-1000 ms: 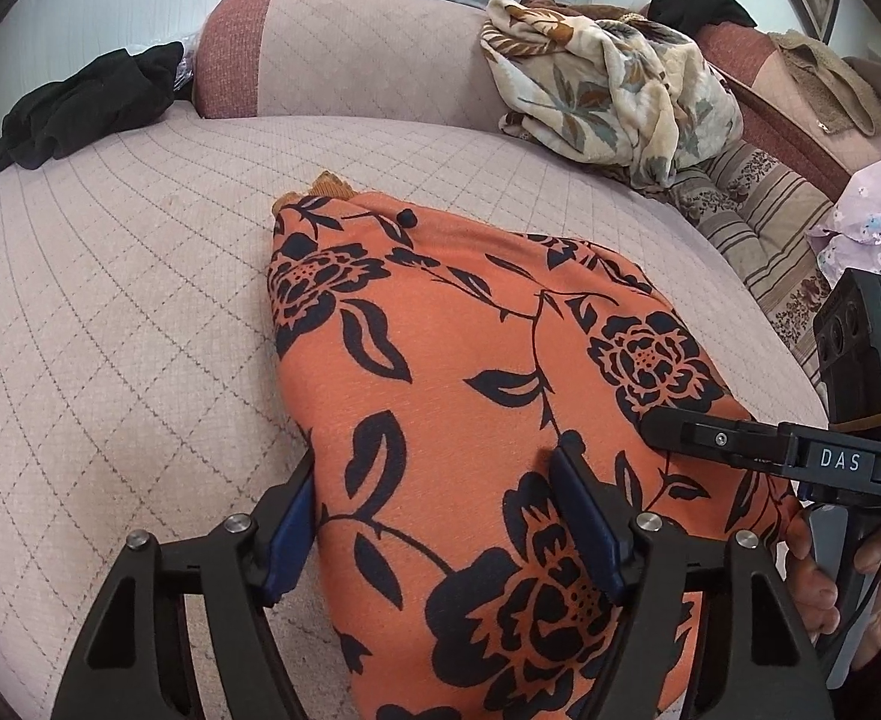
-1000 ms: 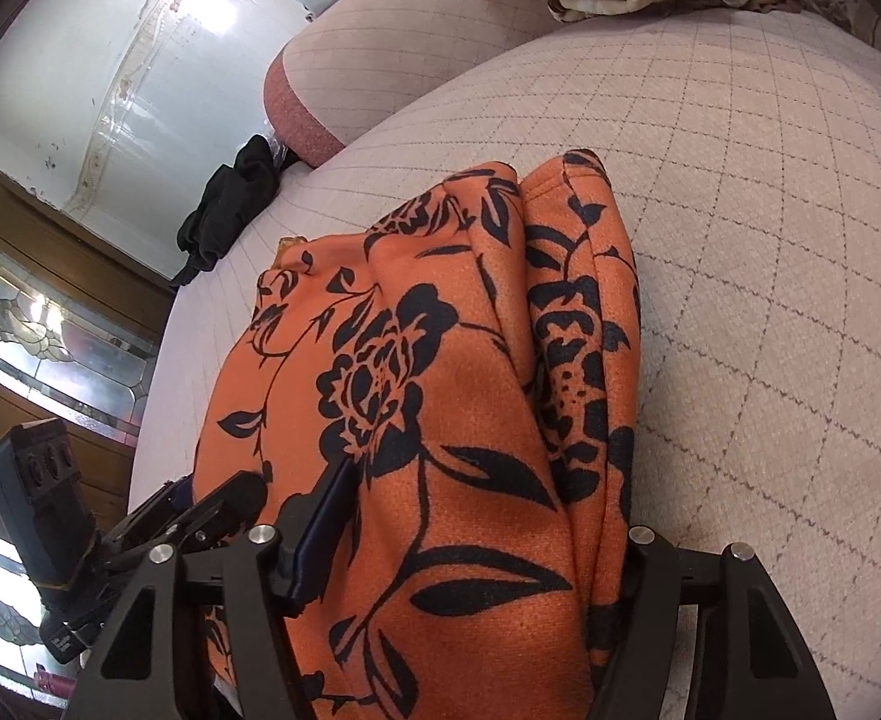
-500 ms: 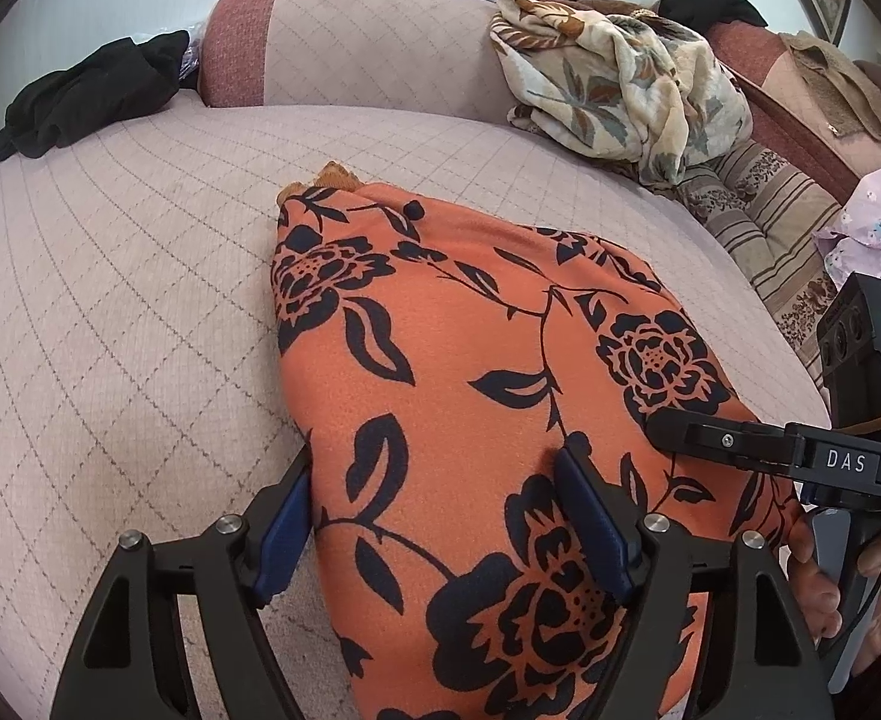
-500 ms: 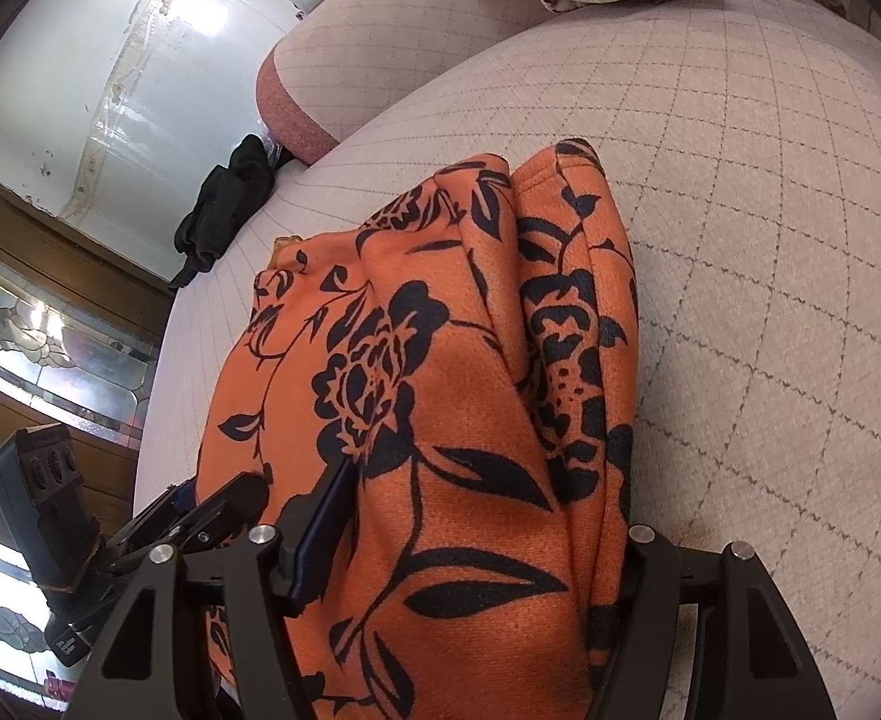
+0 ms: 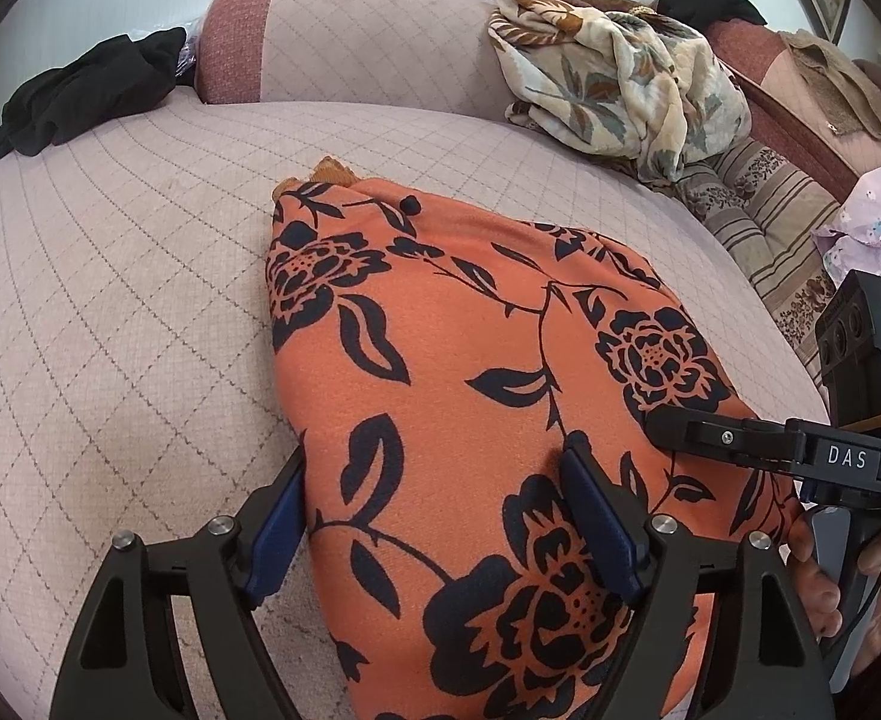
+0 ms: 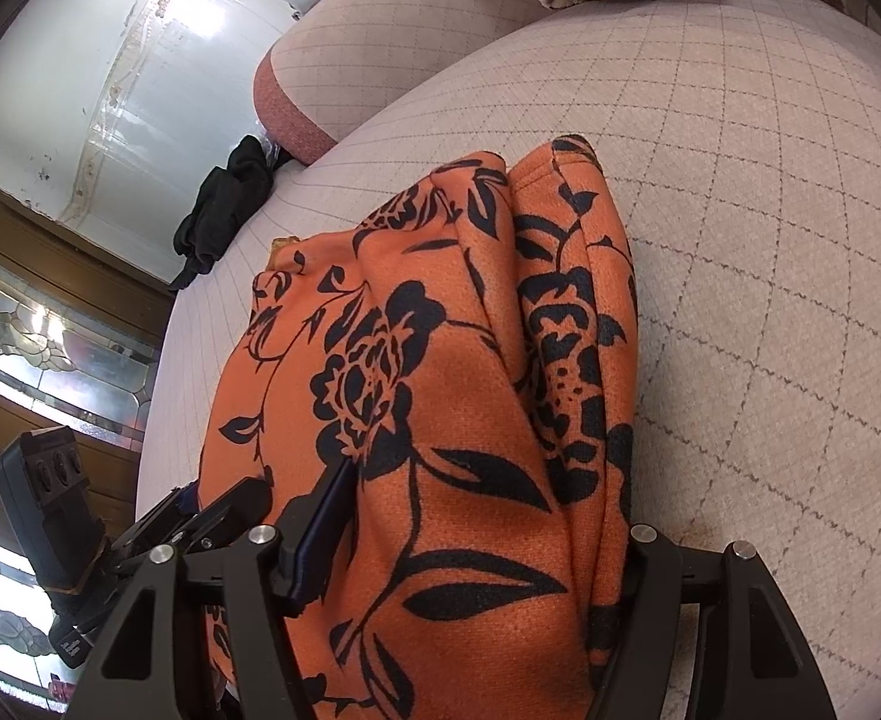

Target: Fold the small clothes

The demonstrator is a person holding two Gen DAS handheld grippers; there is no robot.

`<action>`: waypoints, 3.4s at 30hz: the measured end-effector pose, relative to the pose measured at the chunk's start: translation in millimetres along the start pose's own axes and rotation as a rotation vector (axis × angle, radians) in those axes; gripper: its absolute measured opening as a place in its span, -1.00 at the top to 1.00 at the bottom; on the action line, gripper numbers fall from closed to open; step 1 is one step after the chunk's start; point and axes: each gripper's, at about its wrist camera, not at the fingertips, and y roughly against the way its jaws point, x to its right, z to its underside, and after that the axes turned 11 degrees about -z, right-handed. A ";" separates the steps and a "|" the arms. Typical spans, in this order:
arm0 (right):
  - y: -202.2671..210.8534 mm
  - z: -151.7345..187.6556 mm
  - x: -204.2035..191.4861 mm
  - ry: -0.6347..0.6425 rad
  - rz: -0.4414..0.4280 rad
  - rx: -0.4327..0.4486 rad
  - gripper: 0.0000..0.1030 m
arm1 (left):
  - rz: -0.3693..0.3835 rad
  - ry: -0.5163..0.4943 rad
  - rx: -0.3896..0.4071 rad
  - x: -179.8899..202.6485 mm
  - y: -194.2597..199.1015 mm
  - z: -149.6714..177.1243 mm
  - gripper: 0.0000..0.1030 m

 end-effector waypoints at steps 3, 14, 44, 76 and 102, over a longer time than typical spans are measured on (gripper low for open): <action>0.0 0.0 -0.2 0.001 0.001 0.000 -0.34 | -0.001 -0.002 0.003 0.2 0.1 0.2 -0.59; -1.5 1.8 -7.6 0.045 0.033 0.011 -0.33 | -0.001 -0.008 0.028 -2.9 5.7 0.5 -0.42; -5.2 8.5 -42.9 0.200 0.115 0.081 0.02 | 0.115 0.045 0.018 -11.4 24.0 -0.9 0.32; 16.6 31.0 -125.6 0.360 -0.007 0.354 -0.18 | -0.362 0.151 0.055 -119.7 42.7 4.7 -0.41; 26.6 78.9 -152.4 0.408 0.074 0.195 0.25 | -0.512 0.160 0.137 -90.0 131.4 65.6 -0.70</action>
